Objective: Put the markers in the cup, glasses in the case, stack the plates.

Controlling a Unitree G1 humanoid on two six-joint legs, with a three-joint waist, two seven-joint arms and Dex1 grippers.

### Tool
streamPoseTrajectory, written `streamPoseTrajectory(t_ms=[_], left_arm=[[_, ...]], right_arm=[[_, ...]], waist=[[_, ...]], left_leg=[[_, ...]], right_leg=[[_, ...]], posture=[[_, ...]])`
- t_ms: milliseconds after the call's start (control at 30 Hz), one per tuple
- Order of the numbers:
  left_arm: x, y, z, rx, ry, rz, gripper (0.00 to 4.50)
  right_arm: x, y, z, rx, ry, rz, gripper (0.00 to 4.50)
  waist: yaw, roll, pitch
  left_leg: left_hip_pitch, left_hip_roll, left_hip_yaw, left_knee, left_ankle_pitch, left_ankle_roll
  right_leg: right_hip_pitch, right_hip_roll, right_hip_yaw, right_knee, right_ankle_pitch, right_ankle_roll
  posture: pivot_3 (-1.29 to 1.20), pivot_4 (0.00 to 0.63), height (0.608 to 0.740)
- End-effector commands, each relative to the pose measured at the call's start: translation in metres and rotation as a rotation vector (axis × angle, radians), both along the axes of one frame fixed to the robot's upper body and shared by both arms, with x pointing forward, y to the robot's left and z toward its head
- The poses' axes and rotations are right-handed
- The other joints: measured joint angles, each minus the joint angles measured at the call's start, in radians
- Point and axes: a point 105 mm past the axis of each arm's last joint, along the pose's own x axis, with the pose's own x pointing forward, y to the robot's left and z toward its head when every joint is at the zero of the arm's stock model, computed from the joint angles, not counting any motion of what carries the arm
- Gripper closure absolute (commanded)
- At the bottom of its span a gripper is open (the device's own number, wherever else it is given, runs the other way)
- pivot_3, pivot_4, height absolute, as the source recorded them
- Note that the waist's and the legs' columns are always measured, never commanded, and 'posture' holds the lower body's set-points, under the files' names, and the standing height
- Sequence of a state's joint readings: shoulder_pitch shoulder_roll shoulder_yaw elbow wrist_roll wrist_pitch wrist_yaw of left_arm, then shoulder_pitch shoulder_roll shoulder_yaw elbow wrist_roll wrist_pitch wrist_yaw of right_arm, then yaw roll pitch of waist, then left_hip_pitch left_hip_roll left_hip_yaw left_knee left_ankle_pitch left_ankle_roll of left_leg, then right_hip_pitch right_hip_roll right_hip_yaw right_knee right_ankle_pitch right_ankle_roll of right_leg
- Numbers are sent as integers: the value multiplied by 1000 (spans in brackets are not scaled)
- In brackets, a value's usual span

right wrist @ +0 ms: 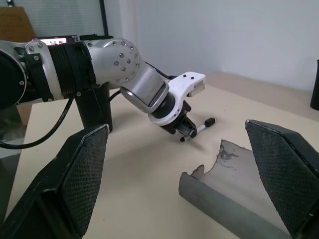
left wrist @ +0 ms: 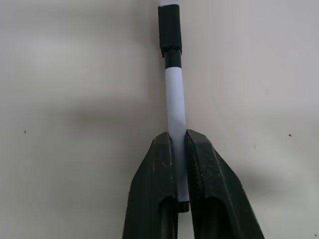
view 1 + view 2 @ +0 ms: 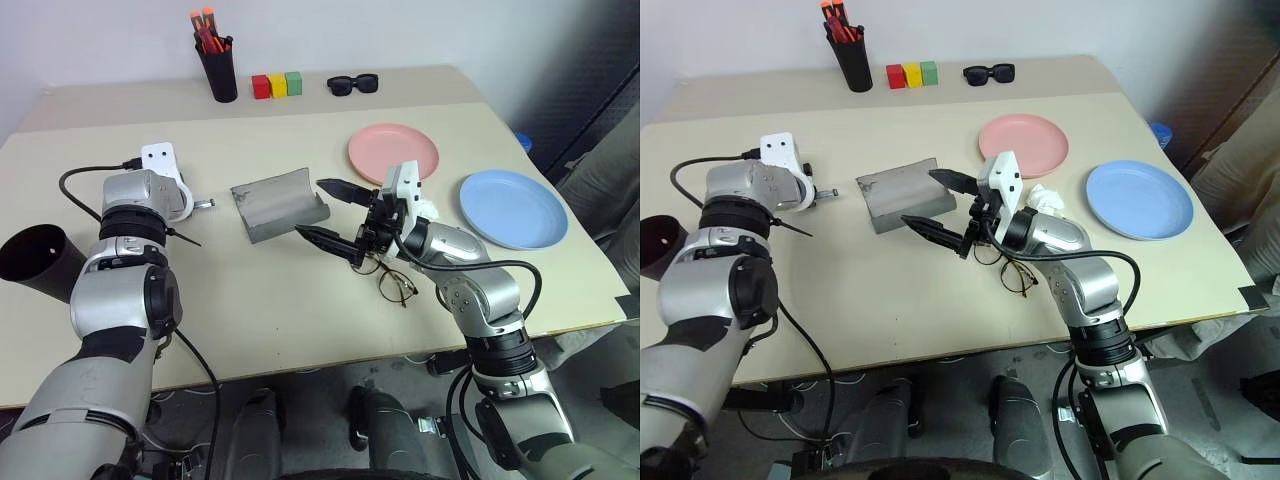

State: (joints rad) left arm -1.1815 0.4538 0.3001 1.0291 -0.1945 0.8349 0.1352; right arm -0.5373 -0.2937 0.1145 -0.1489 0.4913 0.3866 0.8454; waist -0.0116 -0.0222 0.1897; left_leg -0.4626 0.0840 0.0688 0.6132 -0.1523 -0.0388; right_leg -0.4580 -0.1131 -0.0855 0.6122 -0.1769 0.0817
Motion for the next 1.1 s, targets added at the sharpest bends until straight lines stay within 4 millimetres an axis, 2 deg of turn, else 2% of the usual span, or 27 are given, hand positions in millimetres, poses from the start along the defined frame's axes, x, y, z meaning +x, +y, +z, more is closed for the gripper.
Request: streamPoseTrajectory(t_ms=[33,133,200,267,333,400,467,533,700,900,1100], left_arm=[[14,6,64,-30,-389,28,4482],[-2,19,124,194,-714,69,4482],[-25,27,156,211,-909,98,4482],[-48,34,176,221,-1047,94,4482],[-74,46,188,273,-1122,129,4482],[-107,62,195,329,-1184,187,4482],[-137,73,194,398,-1204,231,4482],[-159,82,185,475,-1180,269,4482],[-194,91,154,532,-1117,334,4482],[-210,90,126,558,-1051,385,4482],[-205,76,104,517,-1016,369,4482]], right_arm=[[-3,1,3,-29,-35,3,0],[4,-1,-5,-73,-33,-35,0],[9,-3,-11,-112,-38,-73,0],[12,-5,-15,-135,-50,-99,0],[13,-7,-17,-145,-62,-113,0],[13,-8,-17,-146,-70,-116,0],[12,-9,-17,-141,-77,-108,0],[8,-8,-14,-118,-78,-76,0],[-6,1,-5,-54,-64,50,0],[-12,7,2,-30,-61,125,0],[-12,9,2,-34,-68,130,0]], waist=[[0,0,0],[-1,-3,2],[1,-3,2],[0,-3,2],[0,-2,2],[-2,-2,1],[-3,-2,1],[0,-2,1],[19,-3,1],[26,-4,0],[25,-4,0]], left_leg=[[0,0,0,0,0,0],[-1,0,0,0,0,-1],[-1,0,1,0,0,0],[-1,0,1,0,0,0],[-1,0,2,0,0,0],[0,0,2,0,0,0],[1,0,2,0,1,0],[0,0,2,0,1,0],[0,0,2,2,-1,-2],[0,0,2,2,-1,-2],[0,1,2,1,-1,-2]], right_leg=[[0,0,0,0,0,0],[-1,0,0,0,1,-2],[-1,0,0,-1,1,-2],[-1,-1,0,-1,1,-1],[-1,-1,0,0,1,-1],[0,-1,1,0,1,-1],[0,-1,1,0,1,-1],[0,-1,1,0,1,-1],[2,-1,1,-1,-1,-5],[3,-1,0,-4,-2,-5],[2,-1,0,-5,-1,-5]], posture=[[0,150,740],[0,150,740],[0,150,740],[0,150,740],[0,150,740],[0,150,740],[0,150,740],[0,150,740],[0,150,740],[0,150,740],[0,150,740]])
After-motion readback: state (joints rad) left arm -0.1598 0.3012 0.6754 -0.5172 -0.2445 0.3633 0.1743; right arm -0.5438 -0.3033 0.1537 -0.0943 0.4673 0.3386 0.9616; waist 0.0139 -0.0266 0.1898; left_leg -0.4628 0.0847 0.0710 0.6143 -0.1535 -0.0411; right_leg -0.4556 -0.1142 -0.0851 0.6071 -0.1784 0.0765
